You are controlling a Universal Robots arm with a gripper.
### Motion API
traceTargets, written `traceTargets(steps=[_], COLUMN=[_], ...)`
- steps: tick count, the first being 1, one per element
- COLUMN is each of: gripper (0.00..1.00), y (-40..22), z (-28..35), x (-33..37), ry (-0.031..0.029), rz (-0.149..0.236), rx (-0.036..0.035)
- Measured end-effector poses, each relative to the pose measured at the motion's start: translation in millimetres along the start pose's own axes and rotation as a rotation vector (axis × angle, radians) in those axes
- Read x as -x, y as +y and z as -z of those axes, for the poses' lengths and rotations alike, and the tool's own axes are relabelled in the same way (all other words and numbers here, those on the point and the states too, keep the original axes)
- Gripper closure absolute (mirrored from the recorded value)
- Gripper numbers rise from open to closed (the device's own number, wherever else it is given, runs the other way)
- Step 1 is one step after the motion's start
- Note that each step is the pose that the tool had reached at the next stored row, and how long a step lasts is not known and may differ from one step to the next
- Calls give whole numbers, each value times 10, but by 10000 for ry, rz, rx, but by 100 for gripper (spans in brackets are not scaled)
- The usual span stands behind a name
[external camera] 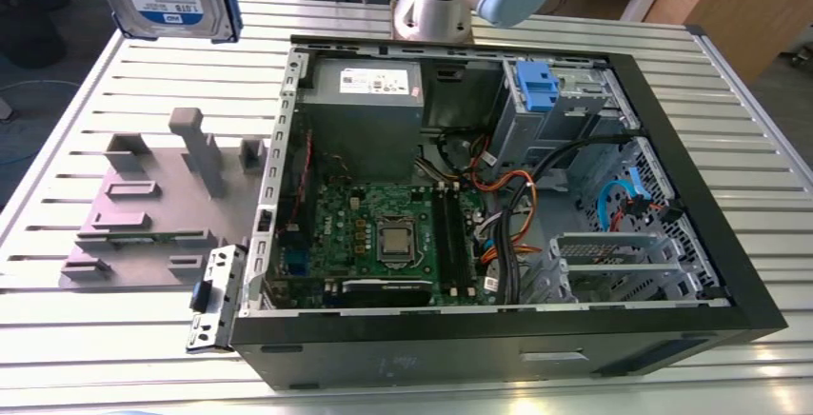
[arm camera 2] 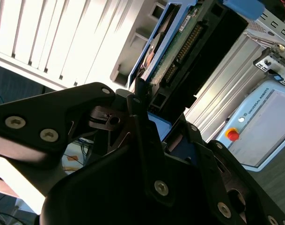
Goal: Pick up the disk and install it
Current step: 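Pick up the disk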
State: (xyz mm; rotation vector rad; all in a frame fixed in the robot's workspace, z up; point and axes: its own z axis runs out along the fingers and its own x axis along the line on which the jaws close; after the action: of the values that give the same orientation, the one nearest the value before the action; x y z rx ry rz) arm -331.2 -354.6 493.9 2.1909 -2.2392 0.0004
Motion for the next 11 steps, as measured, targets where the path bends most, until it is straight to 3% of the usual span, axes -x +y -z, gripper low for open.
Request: traceTargets(steps=[11], gripper=[63], y=[-56], z=[1], x=[1], ry=[1], rz=[0], rx=[2])
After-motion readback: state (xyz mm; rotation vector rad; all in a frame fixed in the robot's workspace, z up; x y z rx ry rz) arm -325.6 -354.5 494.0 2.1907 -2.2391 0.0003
